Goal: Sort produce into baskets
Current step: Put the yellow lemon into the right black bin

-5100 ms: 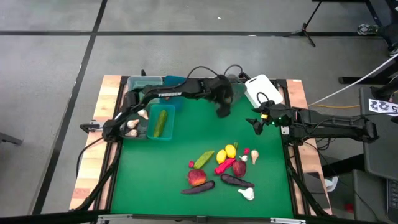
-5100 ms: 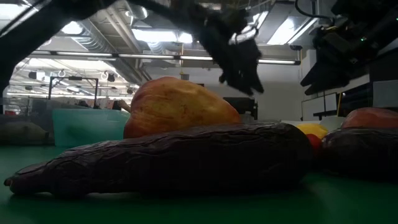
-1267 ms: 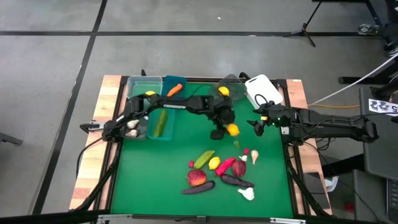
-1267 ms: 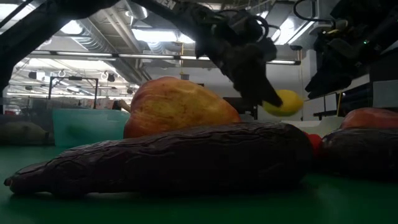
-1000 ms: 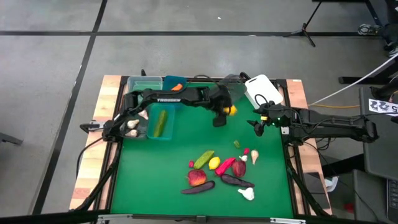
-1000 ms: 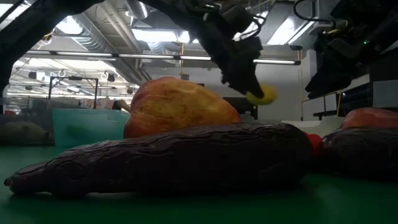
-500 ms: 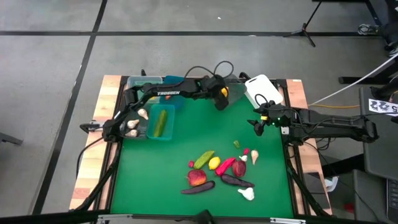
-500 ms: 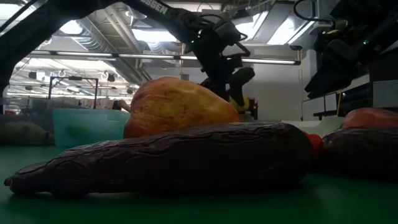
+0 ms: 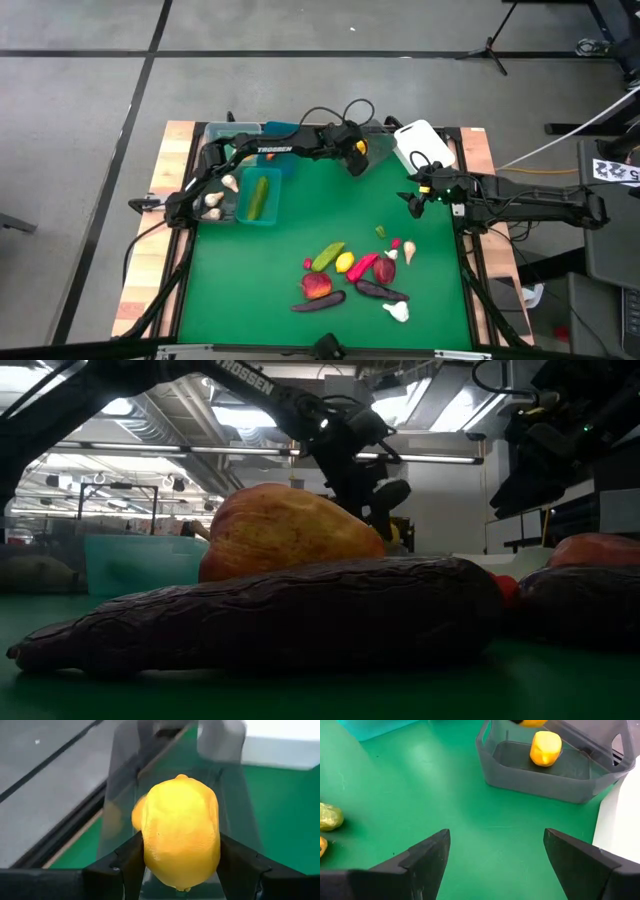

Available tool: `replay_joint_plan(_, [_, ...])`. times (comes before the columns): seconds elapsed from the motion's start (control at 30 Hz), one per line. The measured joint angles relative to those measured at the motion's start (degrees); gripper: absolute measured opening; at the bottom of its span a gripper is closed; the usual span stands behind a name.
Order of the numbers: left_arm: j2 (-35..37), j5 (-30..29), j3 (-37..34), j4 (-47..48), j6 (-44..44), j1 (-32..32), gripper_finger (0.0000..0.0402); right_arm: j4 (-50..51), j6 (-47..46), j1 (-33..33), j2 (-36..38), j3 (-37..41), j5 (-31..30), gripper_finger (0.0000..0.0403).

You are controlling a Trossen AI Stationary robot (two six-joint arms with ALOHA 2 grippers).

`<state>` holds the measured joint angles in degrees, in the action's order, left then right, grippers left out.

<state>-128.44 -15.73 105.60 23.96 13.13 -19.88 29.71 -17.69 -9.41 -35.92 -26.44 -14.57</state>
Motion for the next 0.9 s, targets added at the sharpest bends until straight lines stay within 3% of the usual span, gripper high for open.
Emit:
replay_joint_plan(0.3, [-0.9,0.0,0.0,-0.3,-4.4,0.0,0.0203,0.0,0.0,0.0,0.0,0.0,0.0,0.0319])
replay_joint_plan(0.67, [-0.7,0.0,0.0,-4.0,-8.4,0.0,0.0282,0.0,0.0,0.0,0.0,0.0,0.0,0.0319])
replay_joint_plan(0.9, [2.3,1.5,0.0,-2.1,-12.3,1.6,0.0286,0.1,0.0,0.0,0.0,0.0,0.0,0.0319])
